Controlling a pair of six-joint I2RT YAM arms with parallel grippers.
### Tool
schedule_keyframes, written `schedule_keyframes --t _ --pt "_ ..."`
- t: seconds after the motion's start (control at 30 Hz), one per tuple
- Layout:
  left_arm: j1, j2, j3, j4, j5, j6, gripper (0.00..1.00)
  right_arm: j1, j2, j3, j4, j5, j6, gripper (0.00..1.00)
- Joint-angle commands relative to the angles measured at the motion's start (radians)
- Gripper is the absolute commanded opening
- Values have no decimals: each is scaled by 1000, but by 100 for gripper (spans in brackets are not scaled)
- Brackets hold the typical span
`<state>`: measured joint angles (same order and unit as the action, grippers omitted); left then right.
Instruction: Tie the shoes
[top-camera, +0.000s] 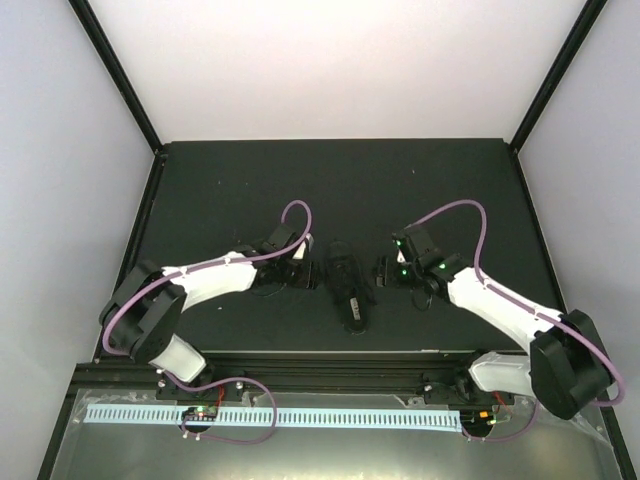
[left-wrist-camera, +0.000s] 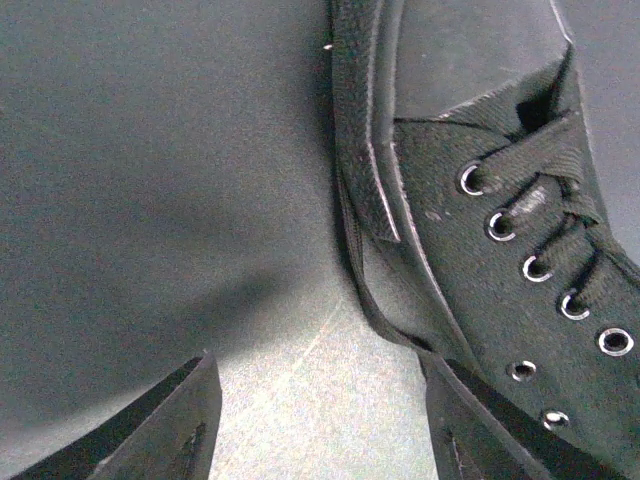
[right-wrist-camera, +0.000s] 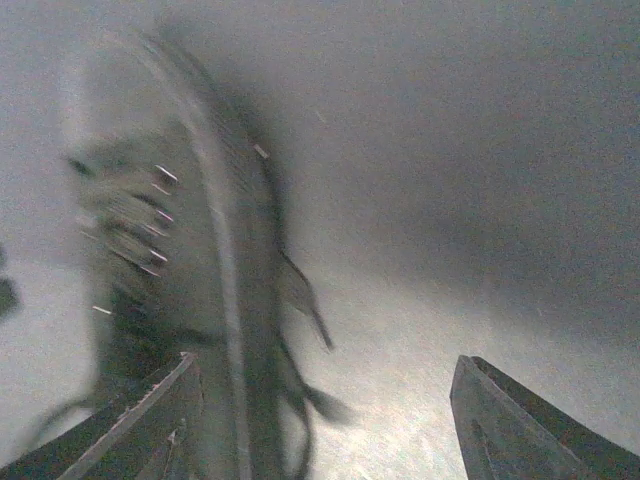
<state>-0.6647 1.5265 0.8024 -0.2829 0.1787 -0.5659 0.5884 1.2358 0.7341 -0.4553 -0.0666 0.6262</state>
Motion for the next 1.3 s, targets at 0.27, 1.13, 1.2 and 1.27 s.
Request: schedule_keyframes --t 0.27,1.13,1.2,1.27 --pt "-38 157 76 41 -7 -76 48 -56 117 -125 118 -97 7 63" --pt "-90 139 88 -37 -290 -94 2 6 292 -76 197 -129 -77 35" --pt "-86 64 77 -47 -346 -92 2 22 288 -76 171 -66 -84 34" --pt "-81 -7 61 -45 -371 -91 2 48 288 -67 136 -5 -89 32"
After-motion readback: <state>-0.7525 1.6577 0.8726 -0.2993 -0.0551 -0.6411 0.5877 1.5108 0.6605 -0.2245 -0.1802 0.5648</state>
